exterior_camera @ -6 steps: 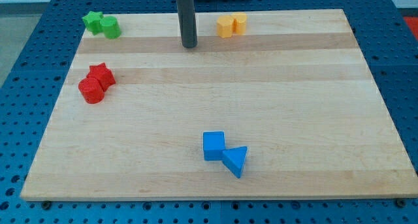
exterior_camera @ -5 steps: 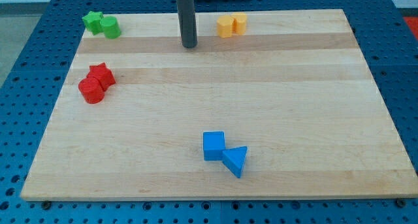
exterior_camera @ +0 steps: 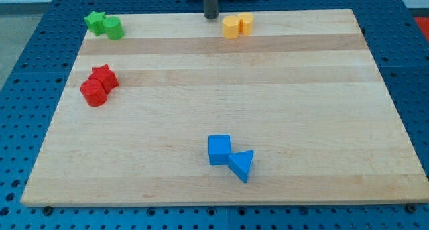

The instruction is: Point your arm towards the green circle

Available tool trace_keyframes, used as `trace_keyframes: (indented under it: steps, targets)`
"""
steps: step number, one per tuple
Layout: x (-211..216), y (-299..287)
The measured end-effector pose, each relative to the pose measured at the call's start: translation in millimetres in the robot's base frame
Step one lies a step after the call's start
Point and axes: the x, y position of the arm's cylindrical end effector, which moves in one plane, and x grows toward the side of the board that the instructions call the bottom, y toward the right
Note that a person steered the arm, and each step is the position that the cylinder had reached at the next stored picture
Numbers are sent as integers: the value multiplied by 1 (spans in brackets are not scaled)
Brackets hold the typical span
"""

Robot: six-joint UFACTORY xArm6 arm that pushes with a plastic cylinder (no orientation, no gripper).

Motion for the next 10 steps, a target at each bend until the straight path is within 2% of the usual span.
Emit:
trace_keyframes:
  steps: [1, 2, 7, 10]
  targets:
    - [-1, 12]
    - [-1, 47]
    - [2, 55]
    - [19, 59]
